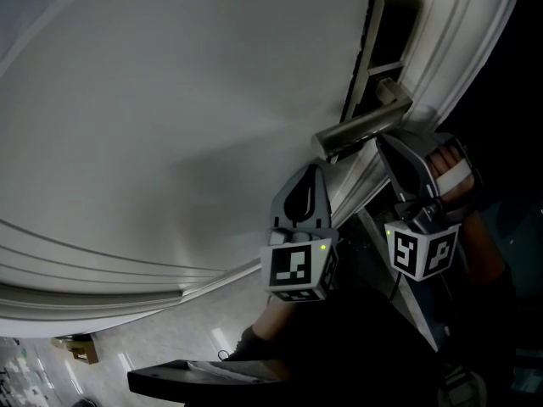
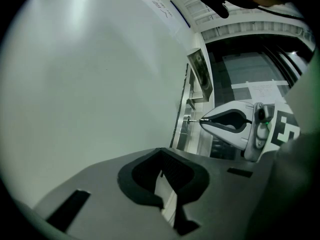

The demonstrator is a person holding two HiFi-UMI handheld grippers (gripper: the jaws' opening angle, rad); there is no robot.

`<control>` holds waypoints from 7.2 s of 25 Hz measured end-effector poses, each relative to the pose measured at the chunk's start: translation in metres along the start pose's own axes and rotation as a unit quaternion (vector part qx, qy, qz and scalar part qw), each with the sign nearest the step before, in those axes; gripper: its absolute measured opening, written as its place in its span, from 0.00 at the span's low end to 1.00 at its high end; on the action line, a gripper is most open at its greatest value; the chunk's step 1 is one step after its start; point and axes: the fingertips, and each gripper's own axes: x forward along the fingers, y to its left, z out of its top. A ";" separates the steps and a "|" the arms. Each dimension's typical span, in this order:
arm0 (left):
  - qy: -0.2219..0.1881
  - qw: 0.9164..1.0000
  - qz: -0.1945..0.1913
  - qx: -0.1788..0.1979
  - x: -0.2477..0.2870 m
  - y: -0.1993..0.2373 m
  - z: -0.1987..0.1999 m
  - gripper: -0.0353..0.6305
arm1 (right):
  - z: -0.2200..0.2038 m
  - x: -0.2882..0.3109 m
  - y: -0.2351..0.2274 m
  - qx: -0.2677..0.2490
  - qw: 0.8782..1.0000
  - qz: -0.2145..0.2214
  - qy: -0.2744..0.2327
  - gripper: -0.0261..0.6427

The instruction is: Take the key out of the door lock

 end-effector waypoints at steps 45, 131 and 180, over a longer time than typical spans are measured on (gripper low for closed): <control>0.003 1.000 -0.015 -0.001 -0.001 -0.003 0.003 0.05 | 0.003 -0.002 -0.001 -0.006 1.000 0.002 0.008 0.06; 0.005 1.000 -0.026 -0.013 -0.003 -0.013 -0.005 0.05 | -0.002 -0.013 0.003 0.003 1.000 -0.004 0.011 0.06; 0.063 0.992 -0.107 0.037 0.000 -0.070 -0.042 0.05 | -0.044 -0.080 0.048 0.563 0.826 -0.011 0.038 0.06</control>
